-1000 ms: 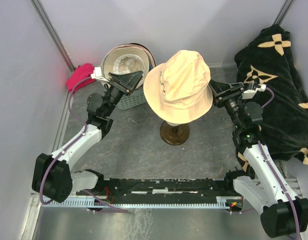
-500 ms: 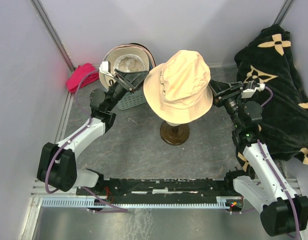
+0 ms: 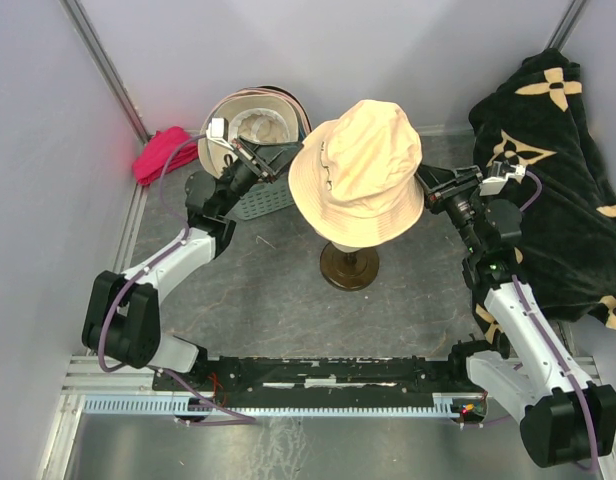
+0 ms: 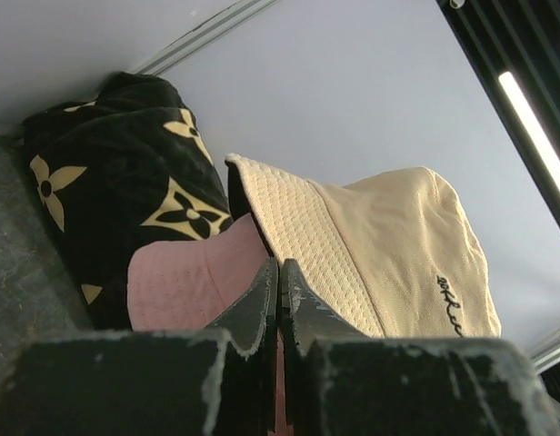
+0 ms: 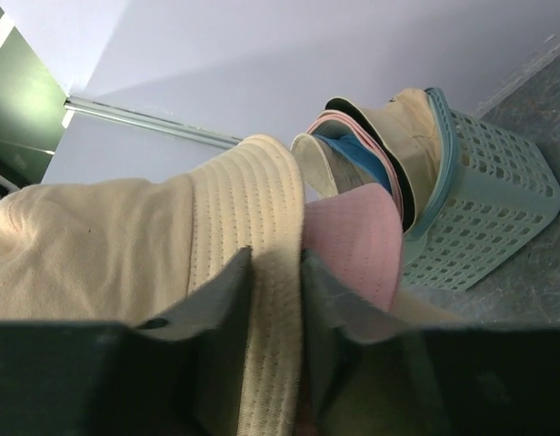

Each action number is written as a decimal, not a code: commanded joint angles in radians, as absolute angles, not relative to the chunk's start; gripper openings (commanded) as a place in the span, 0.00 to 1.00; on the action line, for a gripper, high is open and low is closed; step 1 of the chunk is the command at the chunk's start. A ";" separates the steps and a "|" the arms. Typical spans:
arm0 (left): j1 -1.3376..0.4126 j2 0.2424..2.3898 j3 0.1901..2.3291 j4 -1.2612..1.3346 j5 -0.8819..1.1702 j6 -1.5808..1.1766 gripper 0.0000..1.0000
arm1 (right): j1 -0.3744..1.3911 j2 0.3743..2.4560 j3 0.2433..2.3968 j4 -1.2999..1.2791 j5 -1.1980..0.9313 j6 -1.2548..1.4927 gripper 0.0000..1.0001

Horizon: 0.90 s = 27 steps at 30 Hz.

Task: Stack the hats
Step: Stack the hat on the hat.

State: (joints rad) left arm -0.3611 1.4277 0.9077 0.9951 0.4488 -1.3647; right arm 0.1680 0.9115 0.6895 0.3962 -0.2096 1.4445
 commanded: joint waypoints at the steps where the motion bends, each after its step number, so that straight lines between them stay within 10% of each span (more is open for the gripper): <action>1: -0.358 1.428 0.933 1.045 0.478 -1.394 0.03 | 0.164 0.917 0.728 0.466 -0.228 1.449 0.27; 5: -0.358 1.422 0.905 1.024 0.464 -1.375 0.03 | 0.158 0.926 0.721 0.470 -0.228 1.457 0.02; 27: -0.366 1.384 0.773 0.854 0.366 -1.253 0.03 | 0.123 0.901 0.592 0.422 -0.214 1.423 0.02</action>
